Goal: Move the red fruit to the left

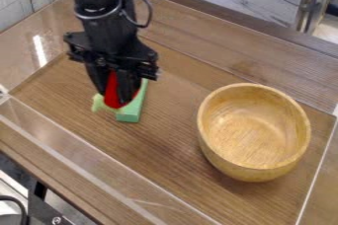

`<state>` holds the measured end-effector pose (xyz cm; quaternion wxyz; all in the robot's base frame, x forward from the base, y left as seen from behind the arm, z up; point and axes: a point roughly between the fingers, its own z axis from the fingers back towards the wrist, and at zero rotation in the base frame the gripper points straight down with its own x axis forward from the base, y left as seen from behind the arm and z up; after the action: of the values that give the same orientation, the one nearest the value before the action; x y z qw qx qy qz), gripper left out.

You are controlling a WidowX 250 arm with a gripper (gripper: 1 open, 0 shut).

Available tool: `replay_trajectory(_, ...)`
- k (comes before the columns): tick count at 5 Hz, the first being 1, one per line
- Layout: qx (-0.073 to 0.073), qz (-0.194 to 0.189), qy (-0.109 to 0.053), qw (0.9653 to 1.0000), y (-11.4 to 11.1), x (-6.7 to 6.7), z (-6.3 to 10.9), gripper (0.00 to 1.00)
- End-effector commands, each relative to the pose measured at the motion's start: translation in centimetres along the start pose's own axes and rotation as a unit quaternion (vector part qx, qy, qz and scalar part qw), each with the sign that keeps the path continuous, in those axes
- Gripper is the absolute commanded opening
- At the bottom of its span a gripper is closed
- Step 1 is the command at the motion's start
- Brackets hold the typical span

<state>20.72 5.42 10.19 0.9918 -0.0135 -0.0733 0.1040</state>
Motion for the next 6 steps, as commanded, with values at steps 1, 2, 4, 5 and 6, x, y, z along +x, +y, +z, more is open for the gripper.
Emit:
replay_trajectory(1, 0.001, 0.010, -0.024, 0.9997, -0.1, 2.1, 1.4, 0.00)
replay_trajectory(2, 0.000, 0.024, -0.025, 0.9994, 0.3, 3.5, 1.5, 0.00)
replay_trajectory(4, 0.003, 0.050, -0.024, 0.9984, 3.5, 4.5, 0.8, 0.00)
replay_trajectory(5, 0.000, 0.031, -0.025, 0.9992, 5.4, 4.8, 0.7, 0.00)
replay_trajectory(6, -0.003, 0.013, -0.023, 0.9996, 7.2, 5.2, 0.2, 0.00)
